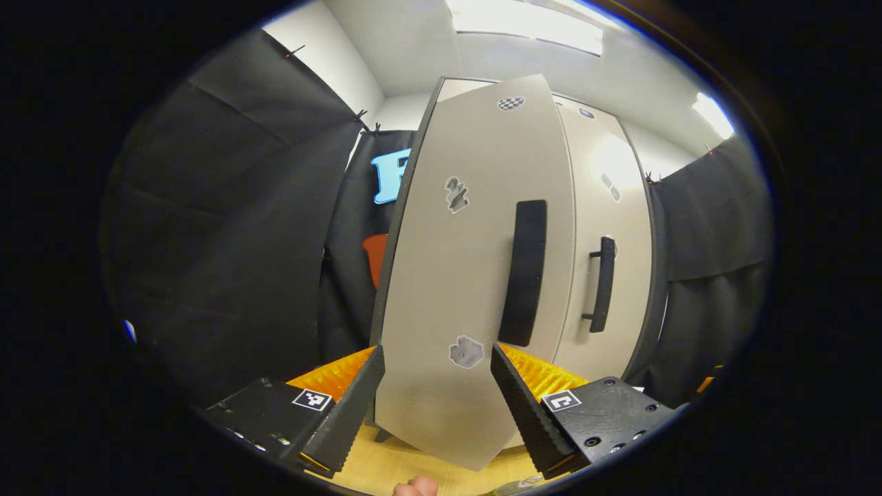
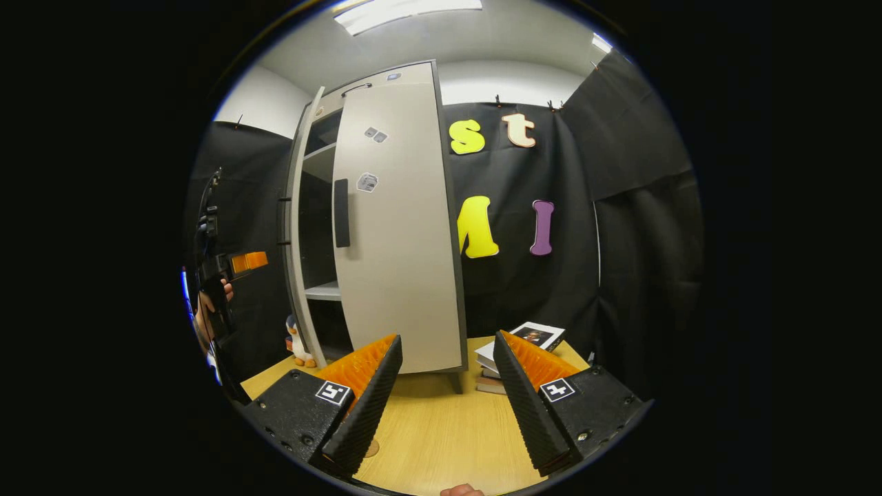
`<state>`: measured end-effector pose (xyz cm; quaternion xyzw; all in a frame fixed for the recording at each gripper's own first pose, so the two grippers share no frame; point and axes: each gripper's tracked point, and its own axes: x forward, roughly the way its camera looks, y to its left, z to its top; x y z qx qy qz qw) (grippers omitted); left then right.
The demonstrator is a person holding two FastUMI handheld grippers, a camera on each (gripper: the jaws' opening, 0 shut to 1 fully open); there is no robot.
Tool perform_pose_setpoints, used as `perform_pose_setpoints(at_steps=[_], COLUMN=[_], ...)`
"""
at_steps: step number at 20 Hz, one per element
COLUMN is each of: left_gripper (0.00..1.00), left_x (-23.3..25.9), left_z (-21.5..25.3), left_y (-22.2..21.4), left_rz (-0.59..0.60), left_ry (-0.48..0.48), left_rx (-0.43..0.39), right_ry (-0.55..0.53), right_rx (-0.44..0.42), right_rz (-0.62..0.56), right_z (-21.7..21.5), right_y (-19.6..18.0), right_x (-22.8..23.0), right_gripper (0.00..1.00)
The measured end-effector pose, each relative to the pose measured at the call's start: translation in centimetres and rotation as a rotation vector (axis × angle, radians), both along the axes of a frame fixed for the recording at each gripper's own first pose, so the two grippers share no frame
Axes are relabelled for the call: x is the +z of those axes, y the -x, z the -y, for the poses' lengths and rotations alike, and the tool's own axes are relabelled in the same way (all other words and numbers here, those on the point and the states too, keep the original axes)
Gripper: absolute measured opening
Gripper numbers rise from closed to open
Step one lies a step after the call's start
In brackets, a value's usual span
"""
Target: Grasp the bottle in the cabinet with the left hand and place it on the coaster, then close the right door with the right hand and the left door with the left hand.
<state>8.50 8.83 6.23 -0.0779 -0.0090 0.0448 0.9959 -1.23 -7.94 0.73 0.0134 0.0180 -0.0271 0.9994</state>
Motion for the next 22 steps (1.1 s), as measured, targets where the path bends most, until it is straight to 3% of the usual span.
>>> perform_pose_setpoints(at_steps=[2,5,6,7,10,11,13,17,21,22], left_gripper=[0.95,0.95,0.99,0.95,0.95,0.90,0.95,0.94,0.95,0.90], left_x=[0.0,-1.0,-1.5,-2.0,-3.9,-4.4,-5.6,-7.7,-8.6,-8.6], left_z=[1.2,3.4,4.0,4.2,4.5,4.6,4.9,6.6,6.4,6.4], left_y=[1.5,3.6,4.4,5.0,6.6,7.3,8.6,10.3,10.9,10.9], left_rz=[0.005,-0.012,-0.016,-0.017,-0.013,-0.016,-0.041,-0.075,-0.080,-0.084], left_ry=[0.003,0.039,0.046,0.046,-0.002,-0.028,-0.058,-0.021,-0.043,-0.047], left_rx=[-0.011,-0.020,-0.021,-0.013,0.019,0.032,0.052,0.033,0.028,0.026], right_ry=[0.012,0.008,0.009,0.013,0.010,0.008,0.014,0.021,0.018,0.022], right_rx=[0.014,0.041,0.051,0.054,0.066,0.071,0.076,0.084,0.105,0.108], right_rz=[-0.007,0.002,0.000,-0.001,-0.005,-0.010,-0.016,-0.036,-0.059,-0.065], right_z=[-0.7,-1.9,-2.3,-2.5,-2.9,-3.1,-3.3,-4.0,-4.7,-4.8], right_y=[-0.2,-0.2,-0.3,-0.4,-0.5,-0.5,-0.3,-0.1,0.1,0.1], right_x=[-0.4,-0.4,-0.5,-0.5,-0.7,-0.8,-1.1,-2.0,-2.8,-3.0], right_gripper=[0.82,0.82,0.82,0.82,0.82,0.82,0.82,0.82,0.82,0.82])
